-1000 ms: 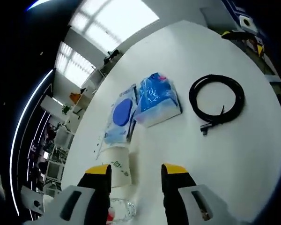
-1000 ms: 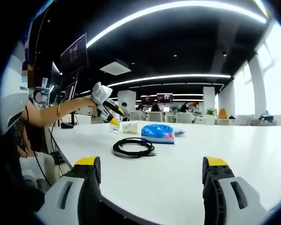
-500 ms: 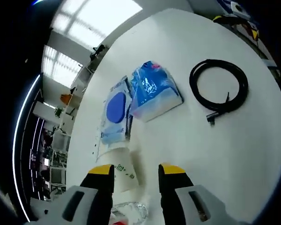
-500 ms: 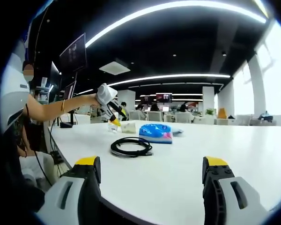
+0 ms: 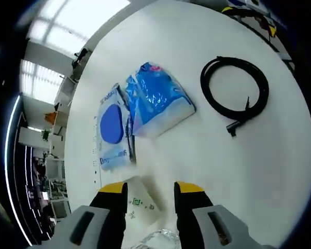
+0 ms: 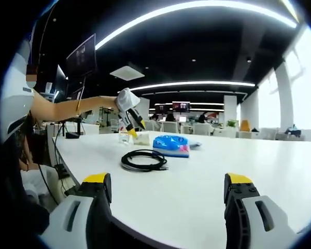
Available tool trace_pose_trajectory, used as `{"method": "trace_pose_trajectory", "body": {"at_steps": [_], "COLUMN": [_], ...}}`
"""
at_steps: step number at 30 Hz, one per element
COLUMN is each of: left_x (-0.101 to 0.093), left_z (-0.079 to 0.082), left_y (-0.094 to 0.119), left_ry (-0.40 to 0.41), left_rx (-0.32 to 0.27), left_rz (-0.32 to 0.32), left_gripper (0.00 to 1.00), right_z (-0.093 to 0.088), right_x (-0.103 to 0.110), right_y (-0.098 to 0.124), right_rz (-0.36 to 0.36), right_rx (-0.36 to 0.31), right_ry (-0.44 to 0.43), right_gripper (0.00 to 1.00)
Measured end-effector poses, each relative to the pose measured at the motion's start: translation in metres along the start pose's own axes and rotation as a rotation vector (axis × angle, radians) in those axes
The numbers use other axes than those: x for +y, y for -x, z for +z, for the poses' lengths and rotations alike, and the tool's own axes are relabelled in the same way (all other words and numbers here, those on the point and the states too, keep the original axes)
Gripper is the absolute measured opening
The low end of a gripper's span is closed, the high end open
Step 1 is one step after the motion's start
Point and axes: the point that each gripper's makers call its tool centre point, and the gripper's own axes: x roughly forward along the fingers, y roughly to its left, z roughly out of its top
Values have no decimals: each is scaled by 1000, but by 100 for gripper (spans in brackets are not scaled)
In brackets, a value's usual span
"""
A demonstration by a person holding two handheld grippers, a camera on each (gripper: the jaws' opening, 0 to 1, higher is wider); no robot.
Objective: Arrange the tabletop items into an orderly group along one side of the table until the central work area is clear of visible clutter.
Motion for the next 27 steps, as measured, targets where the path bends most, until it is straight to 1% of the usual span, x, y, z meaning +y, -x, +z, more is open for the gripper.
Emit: {"method": "trace_pose_trajectory", "body": {"at_steps": [1, 2, 6, 10, 14, 16, 18, 21, 25, 27], "left_x": [1, 1, 4, 6, 13, 15, 14, 13, 23, 28], "left_z": [0, -1, 3, 2, -3, -3, -3, -4, 0, 1], "left_y": [-1, -3, -7, -11, -17, -21, -26, -31, -36, -37], "left_ry": [-20, -23, -23, -31, -60, -63, -67, -99, -97, -101], "left_rx": [13, 22, 18, 41, 85, 93, 105, 144, 146, 163], "left_rz": [-2, -11, -43, -86, -111, -124, -148, -185, -172, -175], "left_gripper": [34, 34, 34, 34, 34, 34, 34, 34, 34, 33], "right_z": [-1, -2, -2, 0, -2, -3, -5, -8, -11, -12], "right_x": [-1, -1, 0, 1, 3, 4, 5, 7, 10, 10], "right_y": [0, -1, -4, -7, -10, -11, -12, -15, -17, -18], "right_rz": [-1, -2, 4, 11, 13, 15, 16, 24, 35, 38], "right_rx": [1, 3, 6, 6, 14, 19, 24, 36, 47, 49], "right_ry": [-5, -8, -6, -4, -3, -1, -2, -7, -3, -2], "right_gripper": [87, 87, 87, 87, 87, 87, 87, 87, 87, 87]}}
